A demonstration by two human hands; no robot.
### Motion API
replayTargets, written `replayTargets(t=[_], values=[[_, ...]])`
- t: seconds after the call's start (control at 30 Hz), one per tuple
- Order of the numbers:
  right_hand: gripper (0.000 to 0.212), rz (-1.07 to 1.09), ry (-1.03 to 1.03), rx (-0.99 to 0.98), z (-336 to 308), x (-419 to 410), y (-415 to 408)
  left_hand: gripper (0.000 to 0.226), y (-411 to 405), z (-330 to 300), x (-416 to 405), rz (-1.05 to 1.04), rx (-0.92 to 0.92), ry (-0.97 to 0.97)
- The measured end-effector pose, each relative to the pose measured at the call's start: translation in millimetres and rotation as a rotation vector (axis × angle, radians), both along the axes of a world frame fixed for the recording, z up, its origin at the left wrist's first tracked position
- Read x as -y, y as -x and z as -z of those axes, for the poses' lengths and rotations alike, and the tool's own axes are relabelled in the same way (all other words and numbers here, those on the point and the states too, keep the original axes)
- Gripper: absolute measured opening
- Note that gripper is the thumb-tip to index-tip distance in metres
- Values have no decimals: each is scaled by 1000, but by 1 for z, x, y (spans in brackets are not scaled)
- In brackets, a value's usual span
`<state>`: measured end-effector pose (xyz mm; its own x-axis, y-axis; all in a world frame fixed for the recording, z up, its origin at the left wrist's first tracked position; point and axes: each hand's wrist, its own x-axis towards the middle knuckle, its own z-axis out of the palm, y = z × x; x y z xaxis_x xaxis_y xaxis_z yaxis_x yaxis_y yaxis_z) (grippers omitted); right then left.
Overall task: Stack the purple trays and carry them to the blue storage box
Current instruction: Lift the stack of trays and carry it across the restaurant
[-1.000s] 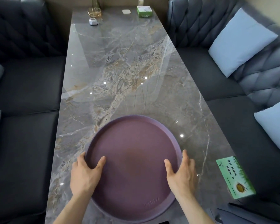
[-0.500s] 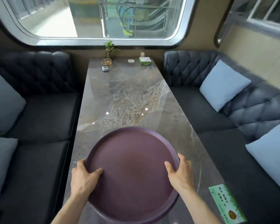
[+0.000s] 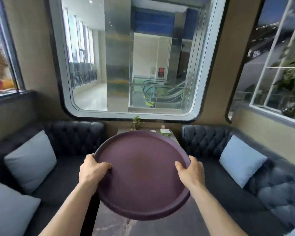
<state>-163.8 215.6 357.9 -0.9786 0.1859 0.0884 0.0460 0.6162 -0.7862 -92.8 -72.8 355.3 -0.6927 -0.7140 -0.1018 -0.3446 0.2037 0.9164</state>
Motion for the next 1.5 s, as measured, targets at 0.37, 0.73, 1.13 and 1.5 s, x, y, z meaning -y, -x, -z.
replayTargets(t=[0.37, 0.73, 1.13, 1.5], values=[[64, 11, -10, -150, -78, 14, 6, 63, -7, -72, 15, -2, -123, -15], [83, 85, 20, -140, -81, -24, -15, 63, -3, -75, -19, 72, -130, -24], [74, 313, 16, -117, -79, -175, -67, 46, 18, -76, -167, 306, -132, -16], [63, 675, 30, -147, -91, -390, -187, 59, 13, -74, -403, 664, -123, -18]])
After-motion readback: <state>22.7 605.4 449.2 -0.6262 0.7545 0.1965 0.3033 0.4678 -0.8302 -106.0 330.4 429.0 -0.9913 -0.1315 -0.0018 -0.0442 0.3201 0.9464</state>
